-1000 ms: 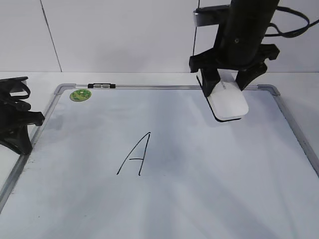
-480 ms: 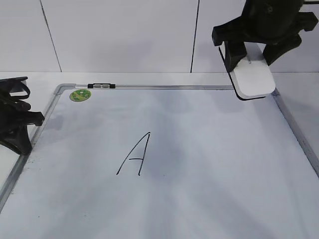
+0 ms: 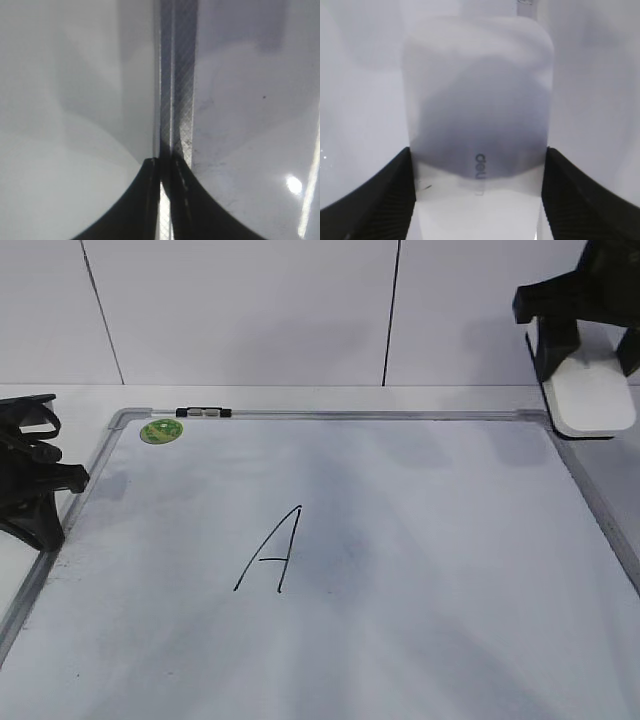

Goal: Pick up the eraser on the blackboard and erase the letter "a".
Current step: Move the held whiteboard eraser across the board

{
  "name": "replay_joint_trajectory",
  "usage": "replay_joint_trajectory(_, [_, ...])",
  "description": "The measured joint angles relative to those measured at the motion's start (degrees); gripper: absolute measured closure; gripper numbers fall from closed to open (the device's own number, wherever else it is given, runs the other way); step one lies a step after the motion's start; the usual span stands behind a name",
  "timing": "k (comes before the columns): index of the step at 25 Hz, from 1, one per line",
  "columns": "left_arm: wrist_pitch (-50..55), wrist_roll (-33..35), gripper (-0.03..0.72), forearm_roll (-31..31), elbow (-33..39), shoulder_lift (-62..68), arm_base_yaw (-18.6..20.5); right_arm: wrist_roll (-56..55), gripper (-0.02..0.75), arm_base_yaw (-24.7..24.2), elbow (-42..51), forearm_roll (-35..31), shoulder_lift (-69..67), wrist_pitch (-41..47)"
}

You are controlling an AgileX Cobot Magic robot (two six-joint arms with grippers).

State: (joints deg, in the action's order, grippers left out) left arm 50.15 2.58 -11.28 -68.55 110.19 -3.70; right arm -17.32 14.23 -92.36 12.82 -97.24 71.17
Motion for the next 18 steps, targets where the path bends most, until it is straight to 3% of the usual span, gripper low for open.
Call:
replay_joint_trajectory(8, [0.00, 0.00, 0.654, 0.00, 0.00, 0.00, 0.00, 0.22, 0.181, -5.95, 2.80, 0.00, 0.11, 0.00])
replay_joint_trajectory(18, [0.00, 0.00, 0.654, -0.24, 0.00, 0.00, 0.00, 2.76, 0.181, -6.31, 2.82, -1.34, -6.01, -0.10])
